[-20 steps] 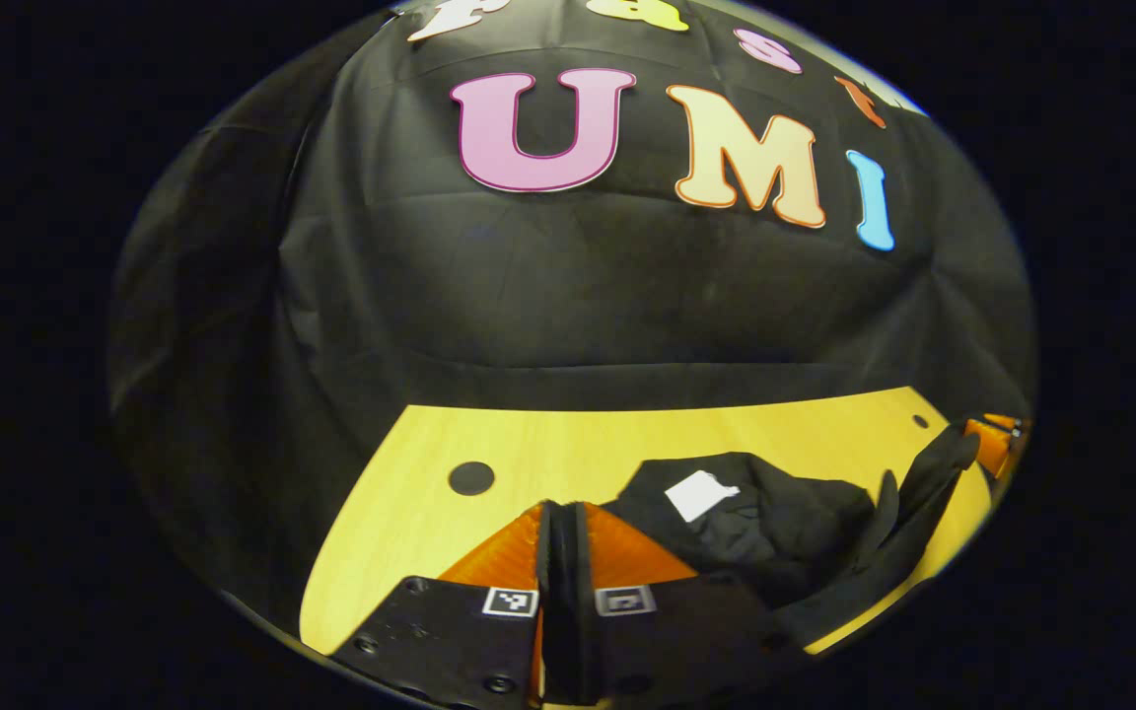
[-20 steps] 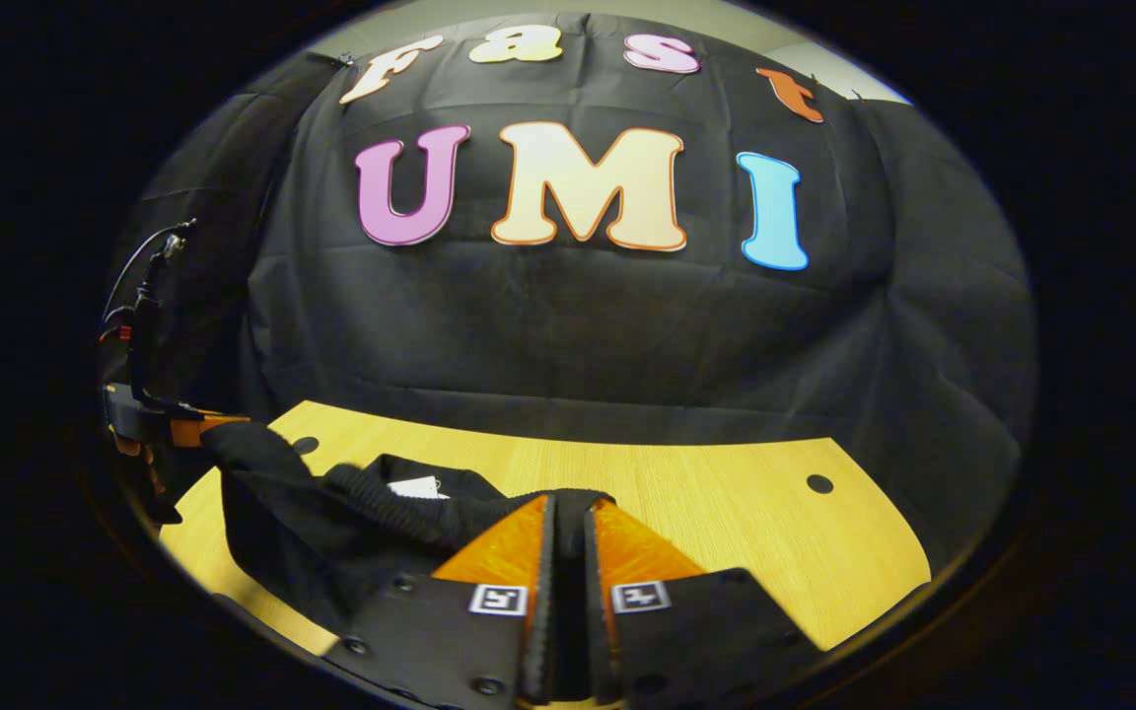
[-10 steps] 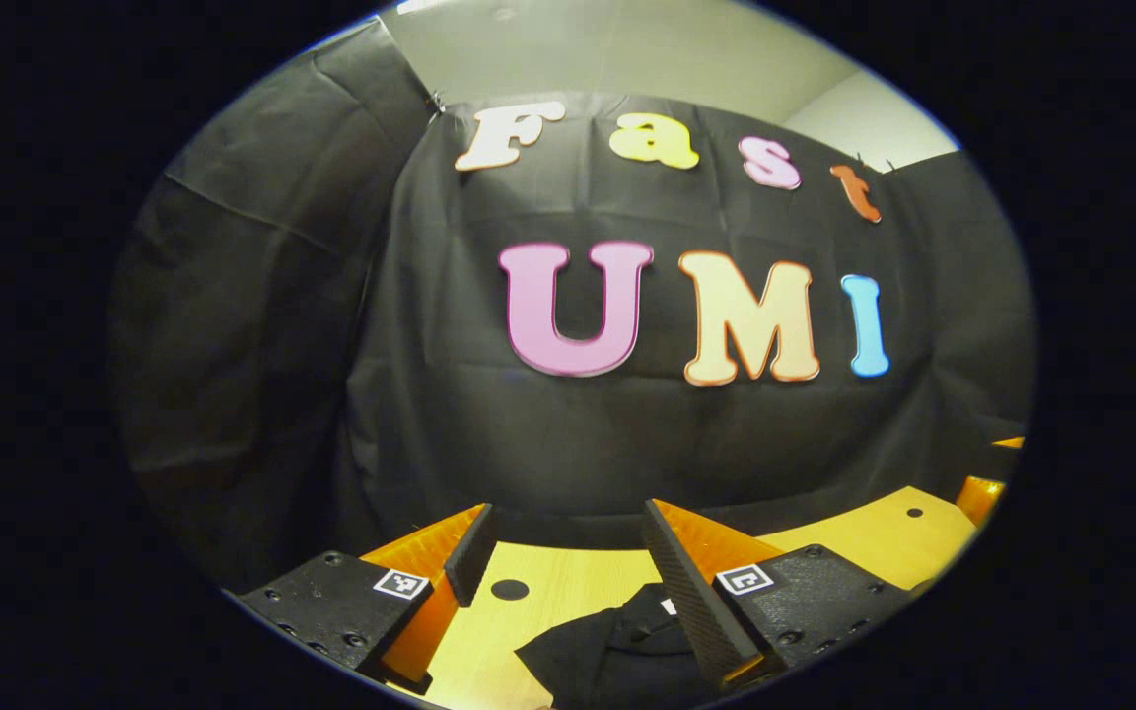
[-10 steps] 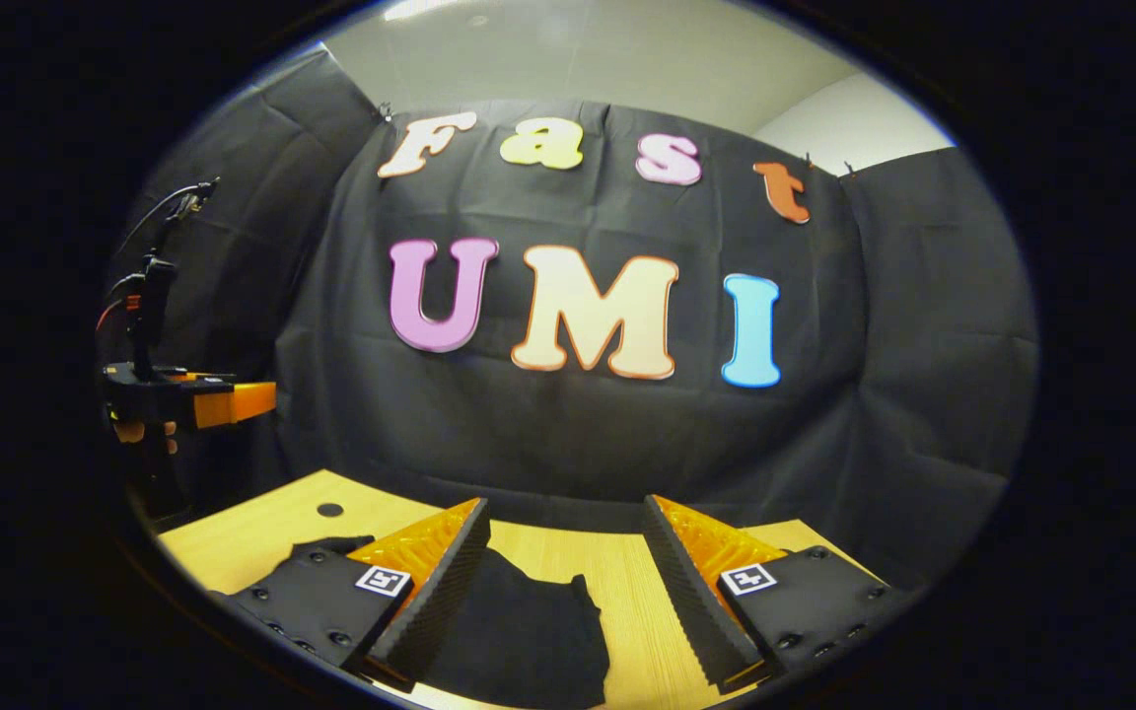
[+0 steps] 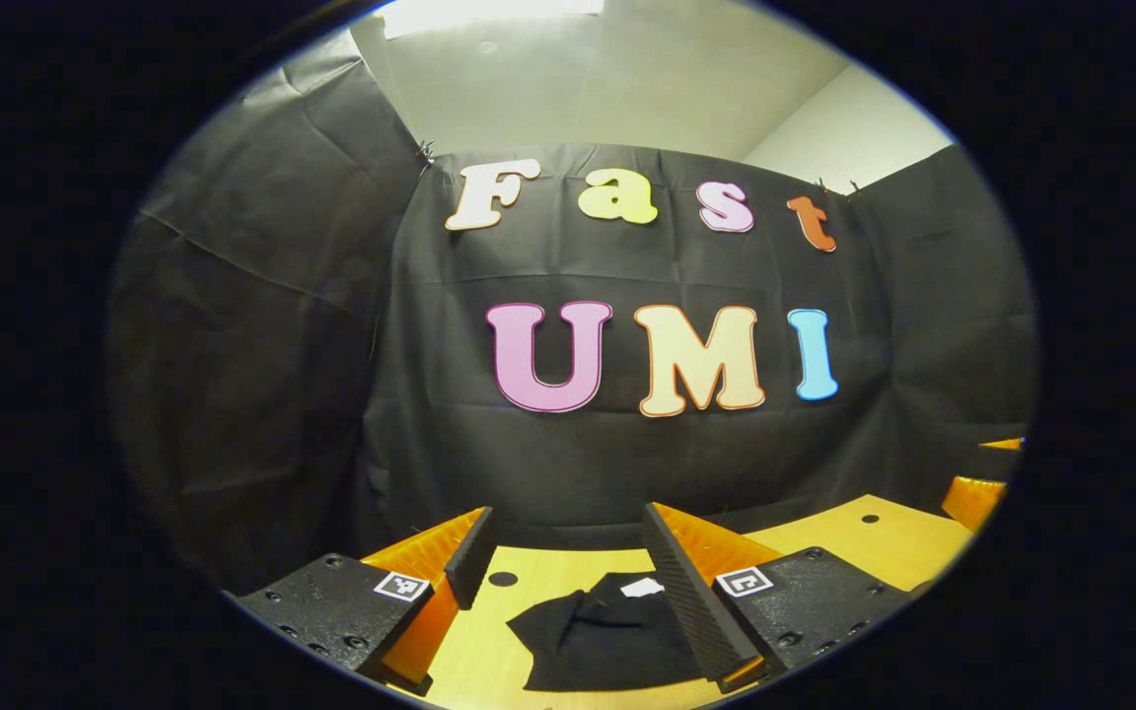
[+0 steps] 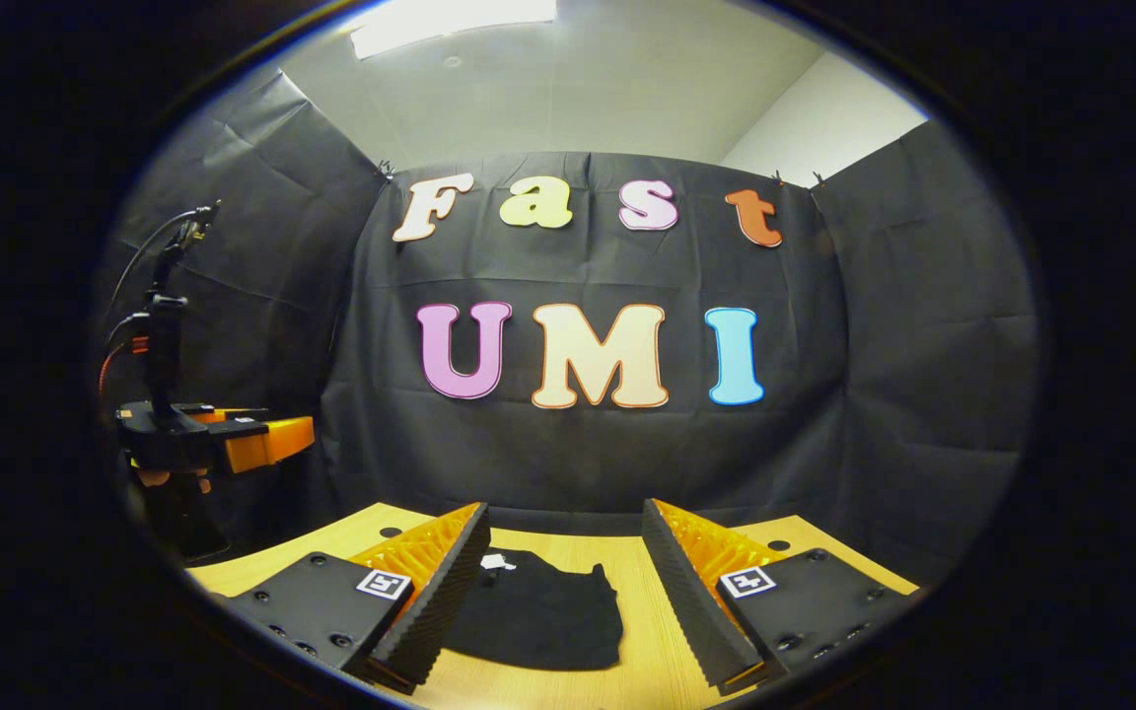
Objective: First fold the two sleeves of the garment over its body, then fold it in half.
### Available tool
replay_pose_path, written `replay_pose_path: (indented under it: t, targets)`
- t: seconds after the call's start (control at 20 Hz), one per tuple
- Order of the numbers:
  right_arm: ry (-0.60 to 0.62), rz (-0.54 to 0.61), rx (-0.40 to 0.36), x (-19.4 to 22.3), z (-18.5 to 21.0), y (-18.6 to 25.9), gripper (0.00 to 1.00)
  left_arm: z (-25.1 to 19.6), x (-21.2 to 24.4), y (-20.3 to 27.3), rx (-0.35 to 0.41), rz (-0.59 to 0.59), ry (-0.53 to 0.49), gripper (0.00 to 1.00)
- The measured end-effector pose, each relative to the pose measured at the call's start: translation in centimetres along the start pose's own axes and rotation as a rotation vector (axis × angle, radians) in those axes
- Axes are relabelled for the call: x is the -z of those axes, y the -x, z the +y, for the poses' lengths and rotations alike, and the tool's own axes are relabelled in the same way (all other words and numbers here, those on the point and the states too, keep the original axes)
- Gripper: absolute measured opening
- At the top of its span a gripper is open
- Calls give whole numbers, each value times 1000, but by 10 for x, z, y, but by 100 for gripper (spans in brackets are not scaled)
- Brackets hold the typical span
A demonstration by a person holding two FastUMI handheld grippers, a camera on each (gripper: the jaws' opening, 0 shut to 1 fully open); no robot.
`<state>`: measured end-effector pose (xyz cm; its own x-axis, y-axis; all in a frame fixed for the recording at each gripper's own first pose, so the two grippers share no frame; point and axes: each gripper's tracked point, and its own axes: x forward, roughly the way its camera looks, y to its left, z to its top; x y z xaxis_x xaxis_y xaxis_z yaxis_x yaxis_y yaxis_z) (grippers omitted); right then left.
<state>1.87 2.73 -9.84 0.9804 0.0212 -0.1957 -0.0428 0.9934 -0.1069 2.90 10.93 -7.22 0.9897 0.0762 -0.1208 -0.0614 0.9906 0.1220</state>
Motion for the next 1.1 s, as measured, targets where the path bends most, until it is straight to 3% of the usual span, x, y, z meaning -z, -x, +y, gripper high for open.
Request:
replay_pose_path:
  t: [0.15, 0.6, 1.1]
  targets:
    - [-11, -12, 0, -3, -4, 32, 99, -5, -11, 27, 0, -19, 14, 90]
    - [-37, -5, -15, 8, -7, 110, 98, 0, -27, 102, -12, -29, -21, 93]
    - [-54, -46, -43, -3, -6, 148, 98, -7, -36, 153, -21, -42, -9, 89]
